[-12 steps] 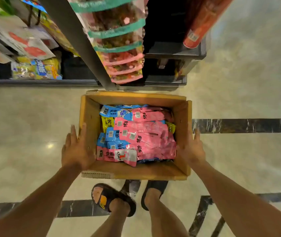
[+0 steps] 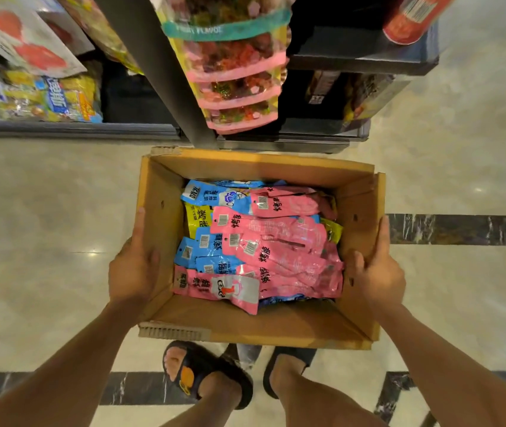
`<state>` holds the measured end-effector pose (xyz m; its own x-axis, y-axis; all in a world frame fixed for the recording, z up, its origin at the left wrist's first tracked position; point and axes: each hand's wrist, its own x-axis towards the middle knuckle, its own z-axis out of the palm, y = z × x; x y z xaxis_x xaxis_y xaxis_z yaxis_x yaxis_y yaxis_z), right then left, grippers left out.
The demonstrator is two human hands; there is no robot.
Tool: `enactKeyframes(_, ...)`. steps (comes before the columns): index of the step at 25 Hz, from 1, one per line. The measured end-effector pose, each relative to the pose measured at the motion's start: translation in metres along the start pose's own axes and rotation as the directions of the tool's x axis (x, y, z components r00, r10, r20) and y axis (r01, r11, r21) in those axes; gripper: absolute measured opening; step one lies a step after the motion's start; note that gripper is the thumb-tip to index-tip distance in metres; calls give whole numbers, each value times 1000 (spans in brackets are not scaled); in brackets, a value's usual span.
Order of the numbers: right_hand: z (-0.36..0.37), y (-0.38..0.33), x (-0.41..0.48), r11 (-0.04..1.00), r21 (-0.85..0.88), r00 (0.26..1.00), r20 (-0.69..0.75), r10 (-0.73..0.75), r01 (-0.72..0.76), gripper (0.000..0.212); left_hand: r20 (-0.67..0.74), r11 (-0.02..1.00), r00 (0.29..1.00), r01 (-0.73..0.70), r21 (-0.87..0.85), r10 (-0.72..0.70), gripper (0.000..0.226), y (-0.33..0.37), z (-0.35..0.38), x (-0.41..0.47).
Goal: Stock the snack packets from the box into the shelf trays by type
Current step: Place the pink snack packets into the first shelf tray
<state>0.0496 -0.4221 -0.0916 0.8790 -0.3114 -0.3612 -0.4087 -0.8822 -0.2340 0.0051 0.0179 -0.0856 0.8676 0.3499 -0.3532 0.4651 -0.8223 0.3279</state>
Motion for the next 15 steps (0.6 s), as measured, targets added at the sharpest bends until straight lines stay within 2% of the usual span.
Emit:
enactKeyframes(3,2,4,2,999,-25,1000,-15,-20,20,89,7,999,1000,15,-37,-15,86,-2,-1,-1)
enactKeyframes(9,-14,-6,3,998,-46,999,0,-52,52,89,47,995,996,81,-63,-79,92,2,-10,-3)
enactKeyframes(15,-65,-34,-28,987,-134,989,124,-74,91,92,98,987,986,144,-73,-136,94,-12,-61,-64)
